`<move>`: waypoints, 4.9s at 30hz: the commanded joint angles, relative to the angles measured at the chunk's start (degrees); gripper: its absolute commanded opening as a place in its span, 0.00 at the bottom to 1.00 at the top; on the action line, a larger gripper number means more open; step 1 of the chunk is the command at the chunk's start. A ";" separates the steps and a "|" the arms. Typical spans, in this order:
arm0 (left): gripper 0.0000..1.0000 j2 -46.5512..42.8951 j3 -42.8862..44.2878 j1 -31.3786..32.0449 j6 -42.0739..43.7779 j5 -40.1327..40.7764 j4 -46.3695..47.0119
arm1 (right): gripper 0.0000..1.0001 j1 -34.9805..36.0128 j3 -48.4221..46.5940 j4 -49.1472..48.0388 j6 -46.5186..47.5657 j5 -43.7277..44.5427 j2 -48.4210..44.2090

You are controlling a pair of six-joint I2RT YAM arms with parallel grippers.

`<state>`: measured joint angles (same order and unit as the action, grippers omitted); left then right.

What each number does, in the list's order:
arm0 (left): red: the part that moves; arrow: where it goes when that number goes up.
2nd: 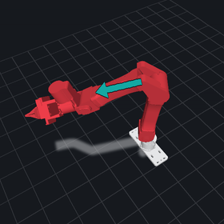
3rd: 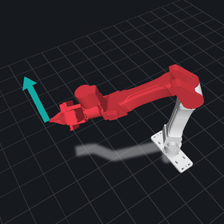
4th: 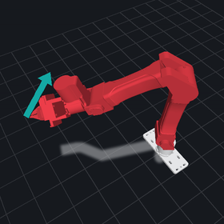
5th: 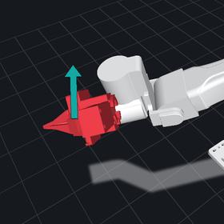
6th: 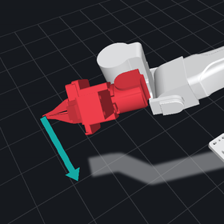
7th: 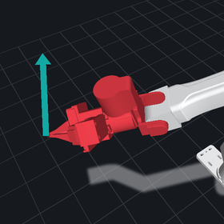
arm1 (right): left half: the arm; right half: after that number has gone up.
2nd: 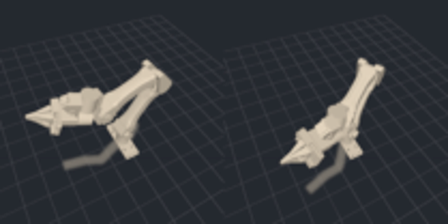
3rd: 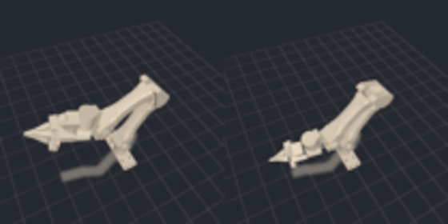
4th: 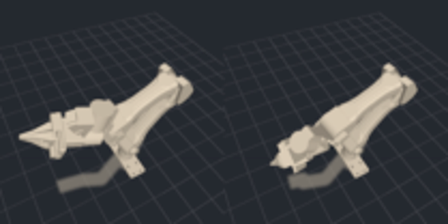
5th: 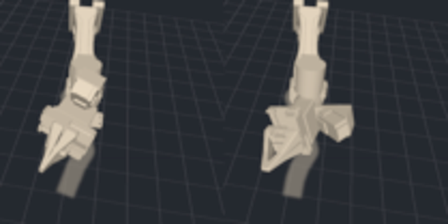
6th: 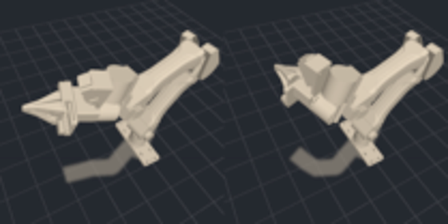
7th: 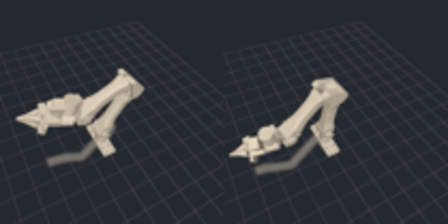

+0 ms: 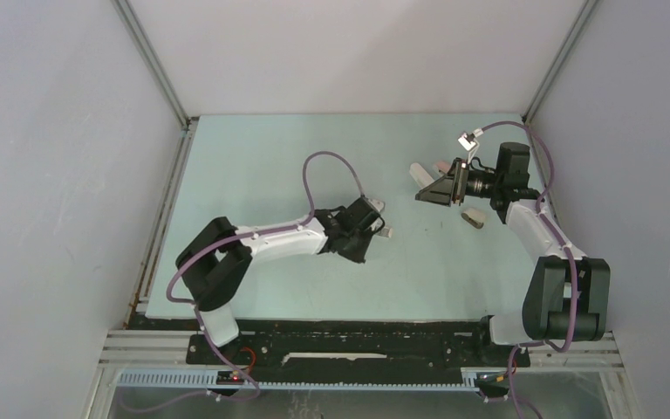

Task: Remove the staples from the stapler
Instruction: Pick up the staple from the center of the board, then place the staple in the staple box, then pick up the staple from the center of the board.

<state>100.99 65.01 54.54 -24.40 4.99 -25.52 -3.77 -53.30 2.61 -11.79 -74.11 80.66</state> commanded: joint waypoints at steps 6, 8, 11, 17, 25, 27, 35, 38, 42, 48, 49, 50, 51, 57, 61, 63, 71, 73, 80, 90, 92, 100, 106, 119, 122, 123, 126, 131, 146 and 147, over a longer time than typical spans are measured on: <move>0.13 4.04 12.42 -4.59 -0.43 -4.55 2.80 | 0.64 -0.54 -2.20 0.01 1.25 -1.44 -1.12; 0.12 5.39 14.49 -4.88 -0.46 -4.55 2.84 | 0.64 -0.54 -2.26 0.05 1.24 -1.47 -1.08; 0.12 7.53 17.47 -5.19 -0.73 -4.53 2.84 | 0.64 -0.62 -2.25 0.09 1.35 -1.53 -0.93; 0.12 11.15 21.88 -5.36 -1.84 -3.77 1.96 | 0.64 -0.71 -2.24 0.06 1.35 -1.57 -0.69; 0.12 15.05 25.44 -5.25 -3.08 -3.17 0.52 | 0.64 -0.84 -2.25 0.08 1.42 -1.67 -0.51; 0.12 15.57 25.75 -5.29 -3.12 -2.86 0.34 | 0.64 -0.80 -2.28 -0.01 1.46 -1.62 -0.46; 0.12 17.66 27.12 -5.24 -3.21 -2.06 -0.38 | 0.64 -0.93 -2.24 0.19 1.55 -1.64 -0.42; 0.12 18.20 27.65 -5.21 -3.09 -1.43 -0.78 | 0.64 -0.98 -2.30 0.15 1.51 -1.57 -0.42; 0.13 18.87 28.51 -5.19 -2.97 -0.55 -1.43 | 0.64 -1.06 -2.28 0.15 1.51 -1.68 -0.31; 0.14 19.97 29.46 -5.20 -2.73 -0.17 -2.16 | 0.64 -1.11 -2.25 0.19 1.55 -1.66 -0.28; 0.14 20.01 29.54 -5.18 -2.69 -0.05 -2.22 | 0.64 -1.15 -2.20 0.20 1.51 -1.73 -0.28; 0.14 20.03 29.63 -5.23 -2.75 0.11 -2.32 | 0.64 -1.15 -2.24 0.20 1.51 -1.79 -0.32; 0.15 20.15 29.75 -5.19 -2.62 0.32 -2.52 | 0.64 -1.15 -2.20 0.20 1.51 -1.76 -0.33; 0.16 20.70 30.08 -5.22 -2.60 -0.02 -2.69 | 0.64 -1.24 -2.24 0.20 1.51 -1.77 -0.39; 0.16 21.09 30.26 -5.22 -2.60 -0.51 -2.65 | 0.64 -1.26 -2.25 0.27 1.53 -1.77 -0.42; 0.16 21.14 30.26 -5.24 -2.61 -0.51 -2.68 | 0.64 -1.32 -2.28 0.29 1.59 -1.79 -0.41; 0.23 21.27 30.44 -5.21 -2.64 -0.91 -2.69 | 0.64 -1.33 -2.24 0.33 1.68 -1.88 -0.40; 0.24 21.33 30.41 -5.17 -2.61 -0.86 -2.76 | 0.64 -1.41 -2.27 0.44 1.69 -1.86 -0.42; 0.28 20.80 30.52 -5.18 -2.83 -1.08 -2.92 | 0.64 -1.42 -2.25 0.49 1.69 -1.83 -0.41; 0.29 15.52 29.99 -4.76 -2.91 -0.63 -2.82 | 0.64 -1.42 -2.29 0.51 1.78 -2.07 -0.42; 0.28 13.73 29.23 -4.67 -2.72 -0.22 -2.76 | 0.64 -1.42 -2.25 0.50 1.78 -2.09 -0.42; 0.28 2.54 15.10 -4.75 0.64 0.89 6.96 | 0.64 -1.42 -2.23 0.90 2.83 -2.73 -0.46; 0.36 -6.11 1.67 -5.13 0.84 1.29 15.97 | 0.64 -1.42 -2.26 1.34 3.83 -3.66 -0.64; 0.49 -24.98 -22.47 -6.15 -4.70 9.24 29.65 | 0.64 -0.82 -2.34 4.06 7.89 -2.41 -0.74; 0.65 -32.53 -28.23 -6.15 -4.56 11.03 32.70 | 0.64 1.20 -4.01 10.01 14.36 0.10 -0.67; 0.70 -34.78 -30.13 -6.20 -4.38 11.27 33.67 | 0.64 2.39 -5.30 13.74 17.90 1.34 -0.26; 0.89 -40.89 -34.45 -6.35 -4.19 12.14 34.92 | 0.64 8.13 -9.79 25.04 28.70 6.21 1.87; 1.00 -48.49 -39.50 -7.85 -5.79 9.90 35.16 | 0.63 19.91 -15.61 33.40 37.06 21.55 5.56; 1.00 -76.05 -57.96 -8.15 -13.96 10.41 32.92 | 0.61 41.01 -21.23 33.05 35.07 49.03 18.70; 1.00 -77.77 -59.34 -8.16 -14.85 10.59 33.42 | 0.61 41.44 -21.22 33.04 35.08 49.12 19.11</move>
<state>28.29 10.63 46.68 -34.85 14.46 6.72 36.07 -72.16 34.96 22.87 -29.04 99.15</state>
